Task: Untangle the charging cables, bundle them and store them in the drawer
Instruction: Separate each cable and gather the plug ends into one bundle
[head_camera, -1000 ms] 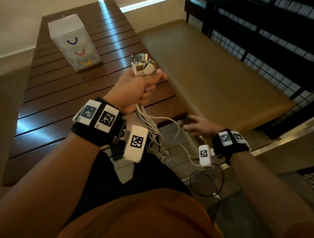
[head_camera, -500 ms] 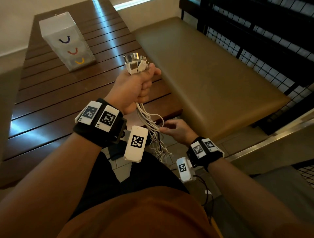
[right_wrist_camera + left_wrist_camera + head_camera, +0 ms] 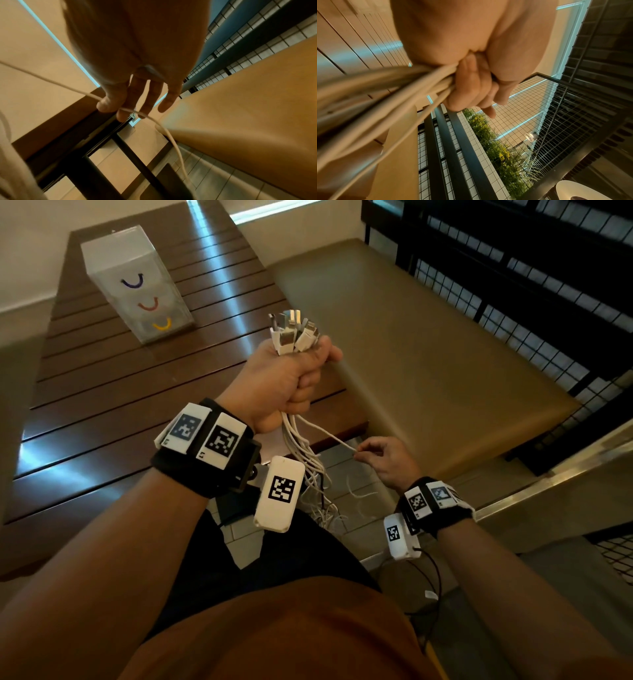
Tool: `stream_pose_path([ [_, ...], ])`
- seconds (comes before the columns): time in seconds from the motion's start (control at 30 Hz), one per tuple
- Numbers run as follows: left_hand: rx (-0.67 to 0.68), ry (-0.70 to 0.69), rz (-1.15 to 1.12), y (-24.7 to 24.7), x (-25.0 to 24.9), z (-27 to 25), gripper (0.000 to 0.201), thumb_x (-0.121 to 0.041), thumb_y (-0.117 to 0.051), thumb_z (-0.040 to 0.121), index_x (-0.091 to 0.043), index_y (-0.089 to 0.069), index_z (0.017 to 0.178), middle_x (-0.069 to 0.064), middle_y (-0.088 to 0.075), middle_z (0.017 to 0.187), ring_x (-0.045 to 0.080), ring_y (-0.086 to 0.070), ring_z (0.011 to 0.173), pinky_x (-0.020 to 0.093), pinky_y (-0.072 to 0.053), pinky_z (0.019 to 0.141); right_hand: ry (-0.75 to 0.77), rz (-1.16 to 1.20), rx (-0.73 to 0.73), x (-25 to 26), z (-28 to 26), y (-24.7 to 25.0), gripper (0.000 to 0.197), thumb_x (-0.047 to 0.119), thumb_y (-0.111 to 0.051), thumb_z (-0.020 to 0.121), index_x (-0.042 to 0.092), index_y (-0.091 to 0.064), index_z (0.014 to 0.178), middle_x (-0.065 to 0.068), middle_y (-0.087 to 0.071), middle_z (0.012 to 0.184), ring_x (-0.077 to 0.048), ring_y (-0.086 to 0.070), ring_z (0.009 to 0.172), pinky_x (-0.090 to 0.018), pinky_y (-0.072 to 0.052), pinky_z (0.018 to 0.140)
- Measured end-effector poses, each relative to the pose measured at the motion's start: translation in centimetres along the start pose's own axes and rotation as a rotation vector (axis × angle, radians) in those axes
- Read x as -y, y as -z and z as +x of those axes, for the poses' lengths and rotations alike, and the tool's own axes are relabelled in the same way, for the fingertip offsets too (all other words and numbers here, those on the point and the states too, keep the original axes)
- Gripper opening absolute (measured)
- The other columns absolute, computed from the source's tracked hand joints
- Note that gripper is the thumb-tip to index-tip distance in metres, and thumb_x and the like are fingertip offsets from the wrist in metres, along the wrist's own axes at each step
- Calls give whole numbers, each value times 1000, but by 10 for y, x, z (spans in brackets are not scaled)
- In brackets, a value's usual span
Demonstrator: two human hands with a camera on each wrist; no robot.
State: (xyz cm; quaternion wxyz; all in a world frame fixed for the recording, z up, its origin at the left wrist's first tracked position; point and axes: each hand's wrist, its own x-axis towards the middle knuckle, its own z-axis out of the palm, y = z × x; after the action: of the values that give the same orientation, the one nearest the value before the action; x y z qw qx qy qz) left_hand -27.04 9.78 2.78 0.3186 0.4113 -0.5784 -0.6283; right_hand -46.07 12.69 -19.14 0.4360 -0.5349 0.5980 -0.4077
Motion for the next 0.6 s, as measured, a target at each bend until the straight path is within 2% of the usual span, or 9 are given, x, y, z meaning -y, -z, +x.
stream_pose_path([
  [0.1, 15, -17, 32, -6, -3, 2, 22, -25, -47, 101, -10, -61, 93, -6, -34, 49, 4, -25, 36, 14, -20, 34, 15, 18, -6, -1, -4, 9, 13, 10, -64, 90, 18, -73, 85, 0, -71, 82, -2, -62, 77, -25, -47, 78],
  [0.2, 21, -26, 64, -9, -6, 6, 22, -26, -47, 101, -11, -62, 94, -5, -35, 51, 5, -26, 37, 16, -21, 35, -2, -84, 159, 0, -8, 17, 19, 10, -55, 96, 21, -71, 92, 4, -70, 93, 2, -61, 87, -26, -44, 86],
  [0.27, 21, -31, 72, -11, -7, 8, 23, -27, -47, 101, -11, -62, 95, -5, -35, 51, 6, -26, 38, 17, -21, 36, -38, -130, 253, 10, -14, 18, 22, 13, -50, 98, 23, -69, 105, 4, -68, 109, 0, -58, 102, -30, -44, 97],
  [0.33, 35, -43, 67, -16, -6, 9, 23, -27, -47, 101, -11, -62, 96, -6, -36, 51, 5, -28, 37, 16, -23, 36, -22, 27, 272, 30, -22, 19, 26, 19, -52, 98, 23, -61, 122, 1, -62, 127, 0, -56, 112, -25, -43, 100],
  [0.4, 50, -62, 59, -21, -5, 9, 23, -26, -47, 101, -10, -62, 97, -5, -36, 52, 6, -28, 38, 16, -23, 36, 64, 262, 309, 60, -29, 21, 42, 30, -61, 90, 26, -52, 131, -1, -59, 131, -5, -57, 117, -24, -45, 97],
  [0.43, 53, -70, 51, -24, -5, 10, 23, -26, -47, 100, -10, -62, 96, -4, -34, 53, 6, -27, 38, 17, -22, 36, 102, 290, 361, 74, -31, 21, 52, 34, -65, 84, 28, -50, 133, -1, -58, 131, -8, -56, 118, -26, -46, 98],
  [0.5, 59, -89, 18, -30, -6, 12, 23, -26, -47, 101, -11, -62, 95, -3, -33, 54, 6, -25, 39, 18, -22, 36, 179, 173, 440, 98, -29, 10, 63, 39, -72, 74, 28, -51, 132, 4, -60, 125, -7, -58, 114, -26, -47, 96],
  [0.53, 64, -104, -3, -32, -7, 13, 23, -26, -46, 101, -11, -62, 95, -3, -33, 53, 6, -26, 39, 18, -22, 36, 232, 101, 433, 107, -26, 1, 57, 36, -75, 73, 22, -57, 126, 6, -62, 118, -5, -60, 107, -27, -49, 91],
  [0.6, 83, -141, -30, -35, -12, 17, 23, -25, -44, 102, -11, -62, 95, -4, -35, 53, 6, -27, 39, 18, -23, 36, 322, 110, 371, 116, -22, -18, 31, 27, -74, 78, 6, -66, 100, -2, -68, 99, -8, -64, 92, -31, -52, 83],
])
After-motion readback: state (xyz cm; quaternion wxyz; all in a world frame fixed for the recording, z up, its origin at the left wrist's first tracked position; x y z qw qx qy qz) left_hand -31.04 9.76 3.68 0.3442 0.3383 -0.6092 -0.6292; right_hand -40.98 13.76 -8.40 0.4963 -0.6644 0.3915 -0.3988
